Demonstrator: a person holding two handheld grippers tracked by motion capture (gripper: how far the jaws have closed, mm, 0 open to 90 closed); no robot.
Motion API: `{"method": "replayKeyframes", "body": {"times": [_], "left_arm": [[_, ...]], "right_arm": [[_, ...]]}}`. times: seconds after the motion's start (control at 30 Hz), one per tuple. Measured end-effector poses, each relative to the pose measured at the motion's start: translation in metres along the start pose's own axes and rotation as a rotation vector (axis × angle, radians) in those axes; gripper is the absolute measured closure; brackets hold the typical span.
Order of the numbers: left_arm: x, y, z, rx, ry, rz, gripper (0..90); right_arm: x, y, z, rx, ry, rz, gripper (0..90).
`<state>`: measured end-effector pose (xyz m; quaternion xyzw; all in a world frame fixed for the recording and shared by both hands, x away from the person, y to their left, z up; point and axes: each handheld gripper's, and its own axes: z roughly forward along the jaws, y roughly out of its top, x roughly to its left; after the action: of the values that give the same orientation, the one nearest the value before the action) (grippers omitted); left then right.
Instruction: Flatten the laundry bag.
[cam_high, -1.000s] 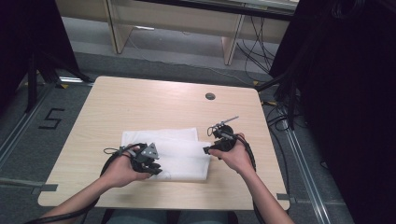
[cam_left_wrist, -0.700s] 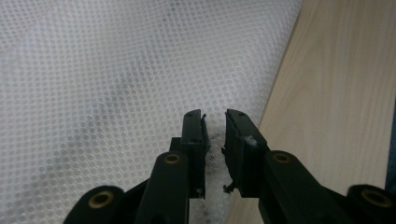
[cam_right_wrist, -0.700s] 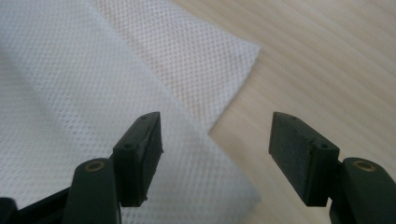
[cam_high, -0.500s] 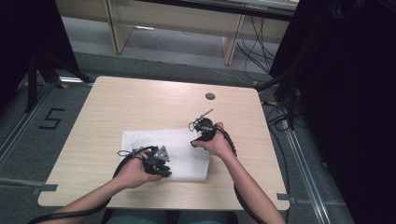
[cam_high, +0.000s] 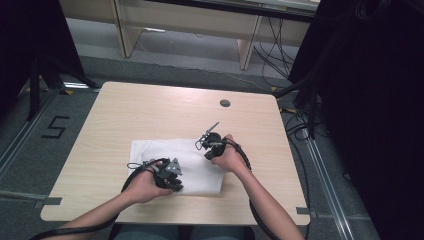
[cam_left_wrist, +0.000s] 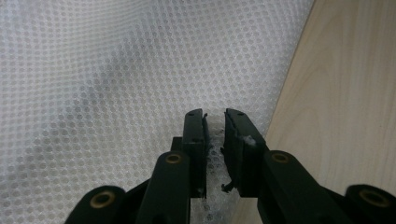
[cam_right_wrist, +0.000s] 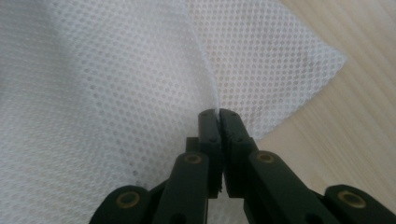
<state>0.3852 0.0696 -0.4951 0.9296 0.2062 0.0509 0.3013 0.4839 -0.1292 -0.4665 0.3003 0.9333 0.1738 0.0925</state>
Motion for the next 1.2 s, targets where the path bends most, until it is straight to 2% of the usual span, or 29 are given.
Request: {"method": "replayKeyframes", "body": {"times": [0.03, 0.07, 0.1, 0.13, 0.2, 0.3, 0.33, 0.37, 0.4, 0.43, 0.5, 0.57, 0.6, 0.63, 0.67, 0.7, 0.73, 0.77, 0.83, 0.87, 0.93, 0.97, 1.0, 1.03, 1.07, 1.17, 1.2], "left_arm": [[-0.001, 0.0, 0.001, -0.007, -0.001, -0.009, 77.9], [0.001, 0.0, 0.0, 0.004, 0.003, 0.022, 77.9], [0.0, 0.0, 0.0, 0.005, 0.001, -0.001, 78.0], [0.0, 0.001, -0.002, 0.003, 0.007, 0.016, 78.3], [-0.003, 0.003, -0.007, -0.014, 0.017, 0.021, 80.3], [-0.013, 0.008, -0.016, -0.042, -0.018, 0.037, 85.2], [-0.018, 0.009, -0.015, -0.059, -0.026, 0.025, 86.1], [-0.018, 0.009, -0.015, -0.036, -0.029, 0.048, 86.5], [-0.02, 0.009, -0.012, -0.024, -0.031, 0.04, 86.7], [-0.022, 0.008, -0.008, -0.027, -0.037, 0.013, 86.8], [-0.019, 0.005, -0.004, 0.009, -0.034, 0.024, 87.0], [-0.018, 0.005, -0.002, 0.001, -0.034, 0.006, 87.1], [-0.017, 0.006, -0.002, 0.01, -0.031, 0.016, 87.1], [-0.016, 0.006, -0.002, 0.012, -0.026, 0.005, 87.1], [-0.014, 0.007, -0.001, 0.013, -0.016, 0.017, 87.1], [-0.014, 0.007, -0.001, 0.018, -0.013, 0.013, 87.1], [-0.011, 0.008, 0.0, 0.017, -0.005, 0.016, 86.9], [-0.011, 0.008, 0.001, 0.015, -0.005, -0.005, 86.9], [-0.006, 0.009, 0.001, 0.022, 0.015, 0.004, 87.0], [-0.003, 0.01, 0.002, 0.017, 0.02, -0.012, 87.0], [0.0, 0.01, 0.004, 0.018, 0.022, -0.021, 87.1], [0.002, 0.011, 0.005, 0.012, 0.027, -0.017, 87.1], [0.003, 0.011, 0.005, 0.013, 0.026, -0.036, 87.0], [0.004, 0.012, 0.006, 0.01, 0.033, -0.035, 87.0], [0.006, 0.012, 0.006, 0.016, 0.035, -0.033, 87.0], [0.009, 0.013, 0.007, 0.013, 0.045, -0.043, 87.1], [0.011, 0.014, 0.007, 0.015, 0.05, -0.039, 87.2]], "right_arm": [[0.001, 0.0, -0.003, -0.011, -0.003, -0.002, 89.0], [0.002, -0.001, -0.006, -0.022, -0.004, -0.011, 89.0], [0.003, -0.001, -0.009, -0.036, -0.005, -0.01, 89.0], [0.003, -0.001, -0.014, -0.049, -0.007, -0.015, 89.0], [0.004, -0.001, -0.022, -0.06, -0.025, -0.019, 89.0], [0.005, -0.002, -0.031, -0.083, -0.024, -0.007, 89.1], [0.006, -0.002, -0.034, -0.1, -0.007, -0.007, 89.1], [0.007, -0.003, -0.036, -0.103, -0.01, -0.011, 89.2], [0.007, -0.003, -0.037, -0.104, -0.014, -0.012, 89.3], [0.008, -0.003, -0.038, -0.101, 0.001, -0.014, 89.3], [0.01, -0.003, -0.043, -0.116, -0.009, -0.002, 89.4], [0.011, -0.004, -0.048, -0.126, -0.006, -0.006, 89.5], [0.012, -0.005, -0.048, -0.133, 0.002, -0.004, 89.6], [0.013, -0.005, -0.05, -0.13, -0.006, -0.001, 89.6], [0.012, -0.005, -0.051, -0.143, -0.011, -0.035, 89.7], [0.013, -0.005, -0.055, -0.146, -0.014, -0.013, 89.8], [0.013, -0.004, -0.055, -0.154, -0.013, -0.03, 89.8], [0.015, -0.004, -0.058, -0.156, -0.006, -0.003, 89.9], [0.016, -0.003, -0.061, -0.164, -0.009, -0.013, 89.9], [0.017, -0.003, -0.064, -0.167, -0.018, -0.024, 90.0], [0.022, -0.004, -0.068, -0.175, -0.016, -0.016, 90.0], [0.021, -0.004, -0.067, -0.182, -0.017, -0.038, 90.0], [0.024, -0.004, -0.07, -0.181, -0.015, -0.011, 90.0], [0.026, -0.004, -0.071, -0.195, -0.028, -0.03, 90.0], [0.027, -0.004, -0.072, -0.196, -0.014, -0.025, 90.0], [0.029, -0.004, -0.077, -0.217, -0.029, -0.038, 90.0], [0.031, -0.004, -0.08, -0.207, -0.018, -0.028, 90.0]]}}
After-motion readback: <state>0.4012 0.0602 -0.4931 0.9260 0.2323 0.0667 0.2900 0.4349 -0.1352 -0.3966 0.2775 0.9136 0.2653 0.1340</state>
